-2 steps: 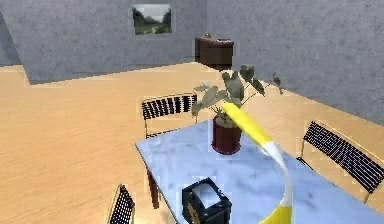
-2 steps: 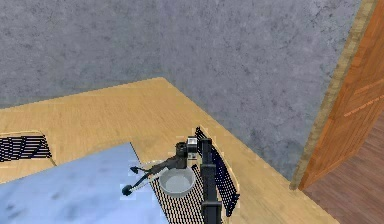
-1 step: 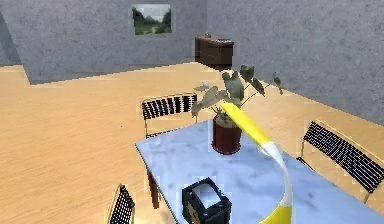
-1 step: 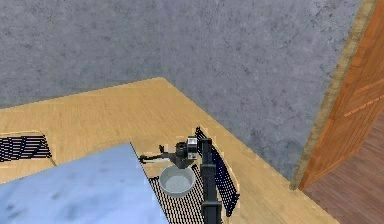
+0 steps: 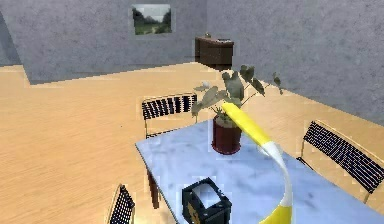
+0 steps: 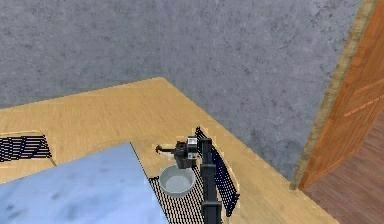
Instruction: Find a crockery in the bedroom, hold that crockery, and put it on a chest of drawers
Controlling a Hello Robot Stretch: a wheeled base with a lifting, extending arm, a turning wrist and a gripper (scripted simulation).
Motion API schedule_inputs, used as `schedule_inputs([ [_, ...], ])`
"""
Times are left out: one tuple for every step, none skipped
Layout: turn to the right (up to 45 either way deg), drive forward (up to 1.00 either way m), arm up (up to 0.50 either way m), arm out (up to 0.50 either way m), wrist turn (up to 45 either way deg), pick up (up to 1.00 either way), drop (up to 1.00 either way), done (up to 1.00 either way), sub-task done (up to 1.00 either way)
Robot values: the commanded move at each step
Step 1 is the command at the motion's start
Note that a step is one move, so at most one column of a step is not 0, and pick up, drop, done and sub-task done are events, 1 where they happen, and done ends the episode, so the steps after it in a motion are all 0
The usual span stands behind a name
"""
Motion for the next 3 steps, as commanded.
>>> schedule_inputs([
  [0.0, 0.0, -0.3, 0.0, 0.0, 0.0, 0.0, 0.0, 0.0],
  [0.0, 0.0, 0.0, 0.0, 0.0, 1.0, 0.0, 0.0, 0.0],
  [0.0, 0.0, 0.1, 0.0, 0.0, 0.0, 0.0, 0.0, 0.0],
])
